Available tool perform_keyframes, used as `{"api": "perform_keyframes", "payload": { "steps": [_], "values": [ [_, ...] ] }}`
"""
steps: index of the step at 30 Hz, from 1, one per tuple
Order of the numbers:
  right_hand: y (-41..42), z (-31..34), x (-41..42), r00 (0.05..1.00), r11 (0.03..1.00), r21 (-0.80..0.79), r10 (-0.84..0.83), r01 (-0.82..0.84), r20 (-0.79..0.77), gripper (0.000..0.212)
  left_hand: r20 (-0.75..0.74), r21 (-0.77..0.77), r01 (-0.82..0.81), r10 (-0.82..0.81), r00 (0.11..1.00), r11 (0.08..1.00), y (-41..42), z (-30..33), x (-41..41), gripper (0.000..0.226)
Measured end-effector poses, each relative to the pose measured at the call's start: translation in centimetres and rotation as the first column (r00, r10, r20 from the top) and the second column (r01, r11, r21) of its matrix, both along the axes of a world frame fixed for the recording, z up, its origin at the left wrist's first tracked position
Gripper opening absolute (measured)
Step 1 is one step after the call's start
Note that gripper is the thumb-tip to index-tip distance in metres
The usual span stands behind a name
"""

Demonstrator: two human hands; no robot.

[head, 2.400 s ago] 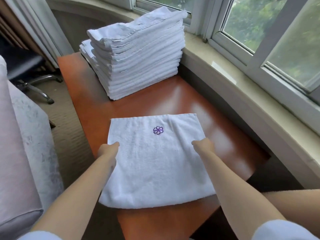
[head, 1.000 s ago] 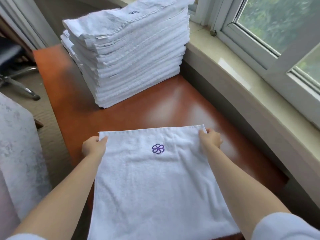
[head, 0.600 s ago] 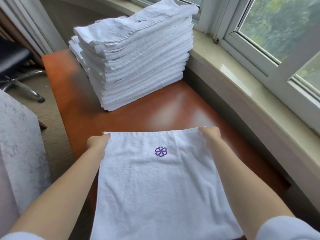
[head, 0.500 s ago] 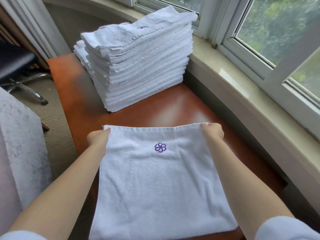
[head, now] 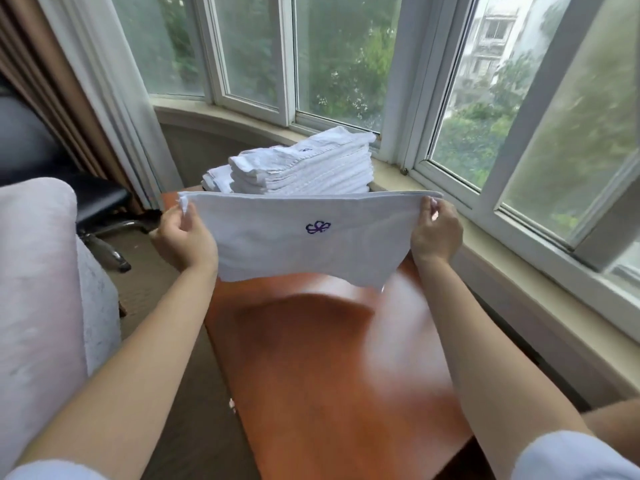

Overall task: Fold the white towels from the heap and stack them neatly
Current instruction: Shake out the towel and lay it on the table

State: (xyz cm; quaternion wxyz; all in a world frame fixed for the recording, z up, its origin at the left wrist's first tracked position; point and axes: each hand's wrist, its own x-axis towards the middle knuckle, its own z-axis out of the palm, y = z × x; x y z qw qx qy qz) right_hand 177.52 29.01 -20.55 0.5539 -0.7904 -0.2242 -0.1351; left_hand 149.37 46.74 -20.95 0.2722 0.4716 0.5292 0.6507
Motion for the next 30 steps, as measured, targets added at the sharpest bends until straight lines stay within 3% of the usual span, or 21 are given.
{"api": "perform_keyframes", "payload": {
  "steps": [4,7,11,15,21,24,27,30],
  "values": [
    [-2.3,-0.2,-1.9,0.997,0.997,0.066,-0.026,0.031,-0.070,0.041,-0.039,-0.086,-0.063,0.060,0.997,0.994,-2.8,-0.4,-1.2,0.037],
    [-3.3,-1.0,-2.6,0.982,0.986,0.130,-0.077,0.100,-0.172,0.049,0.021,-0.104,-0.055,0.057,0.998,0.993,-3.7,-0.5,-1.3,0.037],
    [-3.0,-2.7,-2.2,0.946,0.991,0.017,-0.119,0.130,-0.303,0.054,-0.006,-0.243,-0.046,0.046,0.999,0.969,-3.3,-2.4,-1.2,0.037],
    [-0.6,-4.2,-1.1,0.914,0.991,-0.120,-0.103,0.060,-0.393,0.051,0.050,-0.397,0.112,-0.100,0.994,0.911,-1.2,-4.3,-0.1,0.034],
    [3.4,-0.5,0.9,0.935,0.998,0.026,-0.045,0.058,-0.352,0.049,0.280,-0.192,0.259,-0.200,0.939,0.947,3.0,-0.2,1.4,0.031],
    [2.9,0.8,0.6,0.938,0.988,0.097,-0.080,0.120,-0.337,0.050,0.291,-0.152,0.265,-0.213,0.933,0.952,2.4,0.5,0.7,0.019],
    [0.9,-0.8,-0.8,0.934,0.990,0.043,-0.114,0.136,-0.340,0.047,0.272,-0.177,0.263,-0.210,0.939,0.948,0.1,-1.8,-1.0,0.007],
    [-2.3,-4.5,-2.5,0.917,0.986,-0.015,-0.158,0.164,-0.367,0.045,0.107,-0.263,0.252,-0.231,0.967,0.931,-2.8,-5.7,-3.2,0.026]
  ]
}}
